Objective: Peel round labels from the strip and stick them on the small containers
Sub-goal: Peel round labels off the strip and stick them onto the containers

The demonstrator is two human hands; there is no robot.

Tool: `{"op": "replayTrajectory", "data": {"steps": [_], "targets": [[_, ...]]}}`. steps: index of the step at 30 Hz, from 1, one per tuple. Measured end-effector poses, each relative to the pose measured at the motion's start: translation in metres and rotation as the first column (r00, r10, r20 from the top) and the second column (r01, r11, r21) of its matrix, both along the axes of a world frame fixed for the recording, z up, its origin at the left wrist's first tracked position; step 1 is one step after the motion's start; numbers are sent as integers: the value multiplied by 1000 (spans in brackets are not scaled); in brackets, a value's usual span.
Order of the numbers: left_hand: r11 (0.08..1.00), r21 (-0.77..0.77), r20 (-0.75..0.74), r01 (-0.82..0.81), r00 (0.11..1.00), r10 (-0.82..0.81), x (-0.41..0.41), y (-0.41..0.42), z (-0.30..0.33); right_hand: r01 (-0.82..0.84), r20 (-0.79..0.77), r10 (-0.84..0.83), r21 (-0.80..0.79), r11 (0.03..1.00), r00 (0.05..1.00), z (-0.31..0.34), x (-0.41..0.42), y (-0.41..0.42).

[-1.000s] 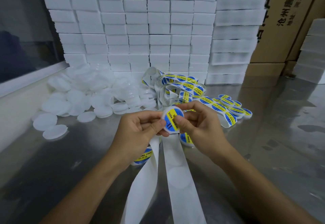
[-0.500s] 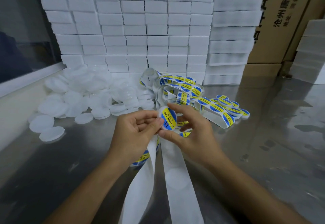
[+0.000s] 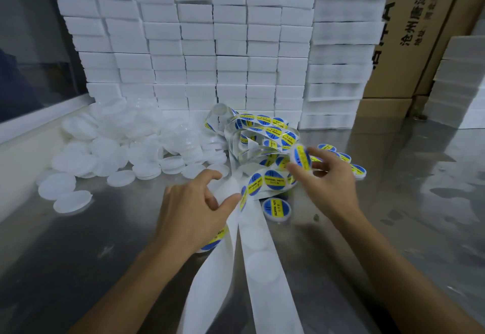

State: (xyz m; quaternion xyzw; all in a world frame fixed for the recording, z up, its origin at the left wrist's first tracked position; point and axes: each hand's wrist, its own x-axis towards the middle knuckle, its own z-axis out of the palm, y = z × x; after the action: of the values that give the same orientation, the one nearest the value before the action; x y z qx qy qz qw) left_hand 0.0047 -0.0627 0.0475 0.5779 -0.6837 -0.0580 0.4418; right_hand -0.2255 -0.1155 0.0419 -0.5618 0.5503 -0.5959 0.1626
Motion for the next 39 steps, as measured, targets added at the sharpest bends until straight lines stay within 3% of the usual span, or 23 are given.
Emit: {"op": "replayTrajectory", "data": {"steps": [4,8,13,17,19,22,26,30,33,36,39], "targets": [[999,-18,32,46,998,-45,-2,-2,-3,167,98,-169,31,986,981,5,-35,-30],[999,-48,141,-18,990,25,1,-6,-8,354,-131,-337,147,924,932,-3,-67,-62],[999,-14,272,-34,962,37,2,-11,-14,434,-274,-362,283,855,891,-12,-86,-85],[999,-22,271,-48,961,52,3,-12,-16,407,-327,-298,347,845,897,-15,-87,-87],[997,4,267,-71,961,67,3,-13,-15,415,-346,-301,325,850,888,-10,-82,-83],[993,46,280,-106,956,89,4,-14,-15,430,-374,-349,160,889,859,-4,-61,-69],[995,24,167,-99,981,94,8,-15,-16,256,-247,-248,0,967,937,3,-21,-42],[991,-88,-18,-105,994,103,9,-14,-11,75,-51,-78,-48,996,996,13,21,-8],[984,-171,-111,-56,993,37,7,-11,-6,-74,8,75,-60,995,997,15,47,20],[947,-321,-49,15,998,-33,2,-7,-2,-327,130,310,139,935,942,15,63,36],[891,-425,99,156,987,-126,-5,0,-1,-548,428,392,344,762,814,19,72,38]]}}
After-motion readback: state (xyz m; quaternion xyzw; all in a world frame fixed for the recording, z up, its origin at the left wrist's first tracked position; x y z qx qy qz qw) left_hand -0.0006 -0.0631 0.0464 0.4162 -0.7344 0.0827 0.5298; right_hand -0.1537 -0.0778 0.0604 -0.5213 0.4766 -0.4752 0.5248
